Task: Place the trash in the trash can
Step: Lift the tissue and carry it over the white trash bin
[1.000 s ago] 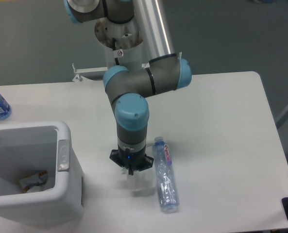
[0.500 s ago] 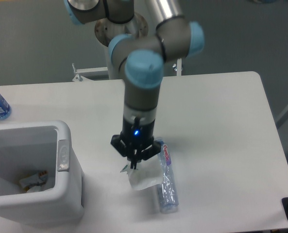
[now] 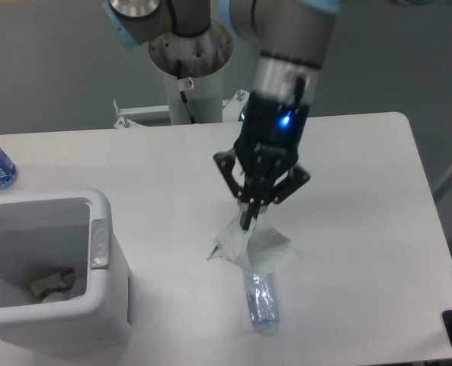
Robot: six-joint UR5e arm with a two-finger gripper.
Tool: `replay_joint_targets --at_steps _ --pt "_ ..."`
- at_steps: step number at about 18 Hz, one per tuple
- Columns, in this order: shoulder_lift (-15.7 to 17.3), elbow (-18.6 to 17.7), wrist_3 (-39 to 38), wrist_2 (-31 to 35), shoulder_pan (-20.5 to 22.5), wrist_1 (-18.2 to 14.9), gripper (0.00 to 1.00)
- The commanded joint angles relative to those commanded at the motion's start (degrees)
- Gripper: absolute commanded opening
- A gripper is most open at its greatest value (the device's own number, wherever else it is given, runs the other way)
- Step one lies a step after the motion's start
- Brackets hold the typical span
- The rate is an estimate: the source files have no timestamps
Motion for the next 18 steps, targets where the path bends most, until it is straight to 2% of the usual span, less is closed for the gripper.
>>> replay_joint_targets --at_steps 6,12,18 --pt "0.1 0.9 -4.1 0.0 -3.8 -0.1 0.0" --pt "-0.3 0.6 -4.5 0.1 -11.6 0.0 0.0" --pt "-1.6 -1.6 -4.4 0.4 -19.3 0.0 0.0"
